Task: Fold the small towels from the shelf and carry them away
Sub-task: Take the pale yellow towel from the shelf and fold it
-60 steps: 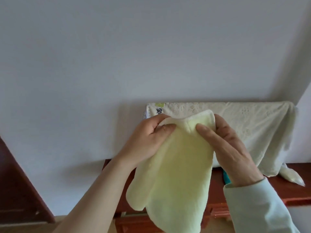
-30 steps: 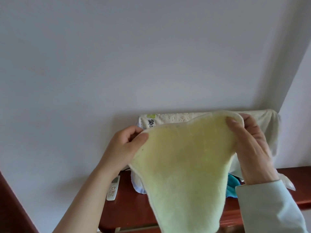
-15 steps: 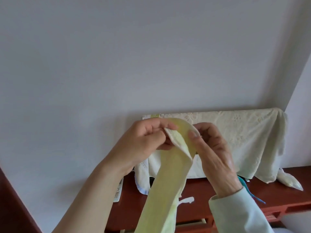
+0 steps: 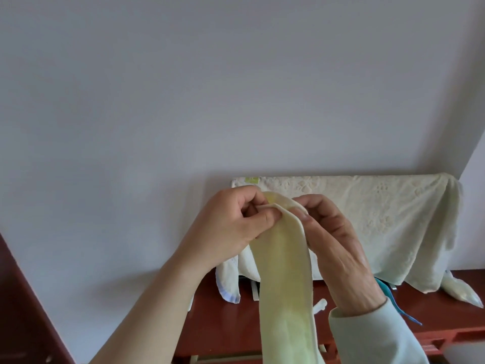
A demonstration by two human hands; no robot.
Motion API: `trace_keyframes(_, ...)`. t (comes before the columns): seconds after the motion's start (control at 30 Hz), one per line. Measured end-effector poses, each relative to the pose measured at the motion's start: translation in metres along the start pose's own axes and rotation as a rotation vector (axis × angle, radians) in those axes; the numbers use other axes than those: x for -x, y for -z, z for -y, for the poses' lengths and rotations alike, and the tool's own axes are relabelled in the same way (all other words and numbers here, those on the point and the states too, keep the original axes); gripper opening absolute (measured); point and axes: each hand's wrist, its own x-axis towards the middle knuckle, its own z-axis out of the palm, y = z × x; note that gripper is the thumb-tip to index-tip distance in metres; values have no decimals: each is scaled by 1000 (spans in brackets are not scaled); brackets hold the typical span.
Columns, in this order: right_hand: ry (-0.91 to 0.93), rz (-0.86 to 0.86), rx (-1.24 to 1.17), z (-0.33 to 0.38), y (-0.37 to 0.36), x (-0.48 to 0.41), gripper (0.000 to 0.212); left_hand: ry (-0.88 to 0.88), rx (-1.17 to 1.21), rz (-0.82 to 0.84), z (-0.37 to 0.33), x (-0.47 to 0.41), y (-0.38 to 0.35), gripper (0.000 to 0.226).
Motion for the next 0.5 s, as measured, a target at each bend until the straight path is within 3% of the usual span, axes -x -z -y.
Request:
trace_keyframes(0.13, -17, 46, -1, 0, 0, 0, 13, 5, -27, -42, 1, -1, -2, 20)
trace_keyframes(0.27, -1, 173, 84, -2, 7, 0, 54, -23, -51, -39, 2, -3, -2, 22)
trace_keyframes(0.4, 19, 107, 47, -2, 10, -3, 14, -79, -71, 6, 4, -4, 2, 18)
trace_keyframes(0.5, 11, 95, 7, 0, 13, -4, 10, -90, -117, 60, 14, -3, 9, 13)
